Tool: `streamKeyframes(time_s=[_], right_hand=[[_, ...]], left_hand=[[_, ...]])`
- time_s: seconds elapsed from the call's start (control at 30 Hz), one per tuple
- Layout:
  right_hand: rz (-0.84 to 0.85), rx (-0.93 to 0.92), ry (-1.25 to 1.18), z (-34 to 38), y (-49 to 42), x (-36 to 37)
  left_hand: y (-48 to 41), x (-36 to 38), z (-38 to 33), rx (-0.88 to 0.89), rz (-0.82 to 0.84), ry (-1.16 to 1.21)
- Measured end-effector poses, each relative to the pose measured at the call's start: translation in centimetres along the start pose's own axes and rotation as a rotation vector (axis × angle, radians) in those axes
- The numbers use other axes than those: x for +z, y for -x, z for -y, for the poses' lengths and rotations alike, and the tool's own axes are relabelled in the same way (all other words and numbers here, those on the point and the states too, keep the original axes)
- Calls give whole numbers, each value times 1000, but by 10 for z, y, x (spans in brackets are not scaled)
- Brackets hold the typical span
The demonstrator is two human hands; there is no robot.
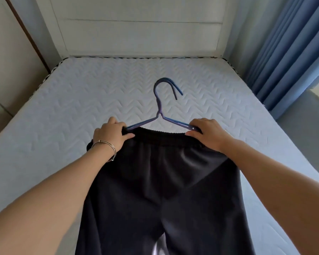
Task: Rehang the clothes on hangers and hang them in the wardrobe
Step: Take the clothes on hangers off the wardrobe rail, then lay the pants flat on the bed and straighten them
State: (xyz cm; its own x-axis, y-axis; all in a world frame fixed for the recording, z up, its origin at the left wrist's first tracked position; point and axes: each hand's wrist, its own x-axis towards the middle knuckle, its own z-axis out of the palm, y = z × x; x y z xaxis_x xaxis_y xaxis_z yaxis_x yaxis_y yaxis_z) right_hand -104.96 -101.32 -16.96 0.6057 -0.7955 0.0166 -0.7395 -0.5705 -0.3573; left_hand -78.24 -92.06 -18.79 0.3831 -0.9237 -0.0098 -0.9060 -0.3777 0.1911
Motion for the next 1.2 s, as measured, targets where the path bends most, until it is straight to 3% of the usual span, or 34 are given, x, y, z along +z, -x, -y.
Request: streamKeyframes(time_s=[0.1, 0.2, 0.27, 0.37, 0.43, 0.53, 0.73, 0.9, 1.03, 1.2], right_hand=[[-58, 64, 87, -29, -45, 51], [-169, 274, 62, -37, -65, 112], [-41, 294, 78, -42, -47, 164], [307, 264, 159, -59, 18, 243], [464, 363, 149, -74, 69, 280], [560, 515, 96, -88, 135, 316], [386, 542, 23, -68, 200, 329], [495, 601, -124, -44, 228, 306], [494, 702, -282, -10, 258, 275], [721, 697, -321, 37, 329, 219]], left_hand=[[-36, 60, 4, -60, -48, 123], [-51, 124, 3, -93, -112, 196], [-34, 178, 9, -58, 24, 111], [30, 258, 33, 6, 297, -6], [76, 293, 52, -57, 394, -3], [125, 321, 84, -139, 460, 18], [206, 319, 94, -117, 496, -16], [274, 294, 85, -68, 536, 115], [302, 244, 84, -289, 477, 332], [388, 179, 89, -380, 644, 418]])
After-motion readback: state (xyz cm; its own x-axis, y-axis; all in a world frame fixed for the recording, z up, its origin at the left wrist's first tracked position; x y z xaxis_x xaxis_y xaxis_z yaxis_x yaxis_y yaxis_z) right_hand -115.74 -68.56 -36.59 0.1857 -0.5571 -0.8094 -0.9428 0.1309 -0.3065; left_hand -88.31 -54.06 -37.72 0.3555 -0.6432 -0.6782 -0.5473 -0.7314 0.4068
